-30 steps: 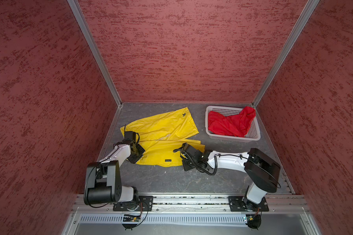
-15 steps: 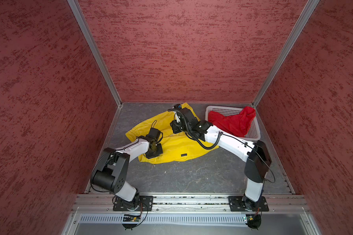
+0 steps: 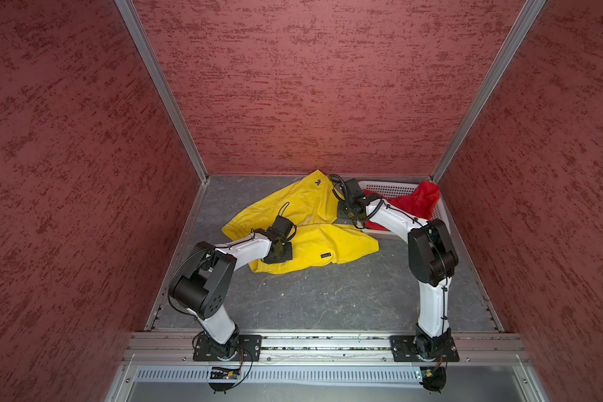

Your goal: Fold and stack the shorts

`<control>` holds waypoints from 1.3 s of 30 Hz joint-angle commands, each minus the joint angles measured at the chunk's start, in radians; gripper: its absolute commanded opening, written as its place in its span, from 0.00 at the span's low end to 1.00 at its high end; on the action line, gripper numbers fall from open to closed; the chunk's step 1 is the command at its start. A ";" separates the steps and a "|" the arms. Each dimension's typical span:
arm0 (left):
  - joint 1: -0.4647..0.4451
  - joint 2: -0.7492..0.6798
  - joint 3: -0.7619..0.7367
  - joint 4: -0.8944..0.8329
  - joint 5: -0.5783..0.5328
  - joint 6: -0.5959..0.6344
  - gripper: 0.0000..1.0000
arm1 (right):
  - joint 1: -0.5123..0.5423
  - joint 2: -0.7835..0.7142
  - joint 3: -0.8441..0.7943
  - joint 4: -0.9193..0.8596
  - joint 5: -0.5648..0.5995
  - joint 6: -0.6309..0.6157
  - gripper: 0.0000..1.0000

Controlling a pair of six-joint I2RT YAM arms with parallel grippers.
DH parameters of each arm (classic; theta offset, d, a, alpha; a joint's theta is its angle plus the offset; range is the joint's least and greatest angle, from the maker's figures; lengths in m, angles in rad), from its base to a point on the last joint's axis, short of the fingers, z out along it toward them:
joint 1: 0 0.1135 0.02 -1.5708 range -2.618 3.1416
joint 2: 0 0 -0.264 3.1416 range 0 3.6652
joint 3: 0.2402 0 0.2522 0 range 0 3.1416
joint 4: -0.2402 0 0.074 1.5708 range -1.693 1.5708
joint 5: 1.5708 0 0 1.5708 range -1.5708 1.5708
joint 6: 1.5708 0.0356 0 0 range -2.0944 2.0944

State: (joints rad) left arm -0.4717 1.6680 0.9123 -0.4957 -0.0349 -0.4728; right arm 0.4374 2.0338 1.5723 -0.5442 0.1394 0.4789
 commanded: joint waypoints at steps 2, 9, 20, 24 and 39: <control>-0.002 -0.013 -0.044 -0.020 0.013 0.003 0.00 | -0.030 -0.065 -0.063 -0.023 0.064 0.052 0.35; -0.007 -0.087 -0.067 -0.043 0.062 -0.033 0.00 | -0.007 -0.134 -0.149 0.099 -0.063 0.075 0.34; 0.135 -0.445 0.027 -0.088 0.154 -0.070 0.01 | 0.288 -0.121 -0.148 0.264 -0.138 -0.070 0.41; 0.290 -0.492 -0.006 0.000 0.100 -0.112 0.06 | 0.361 -0.150 -0.202 0.316 -0.100 -0.100 0.39; 0.507 -0.082 0.068 0.262 0.159 -0.283 0.65 | 0.514 -0.043 -0.221 0.350 -0.133 -0.134 0.65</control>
State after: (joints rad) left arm 0.0132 1.5738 0.9382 -0.2768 0.1345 -0.7563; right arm 0.9516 1.9507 1.3365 -0.2031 0.0216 0.3325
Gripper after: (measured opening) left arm 0.645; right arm 0.647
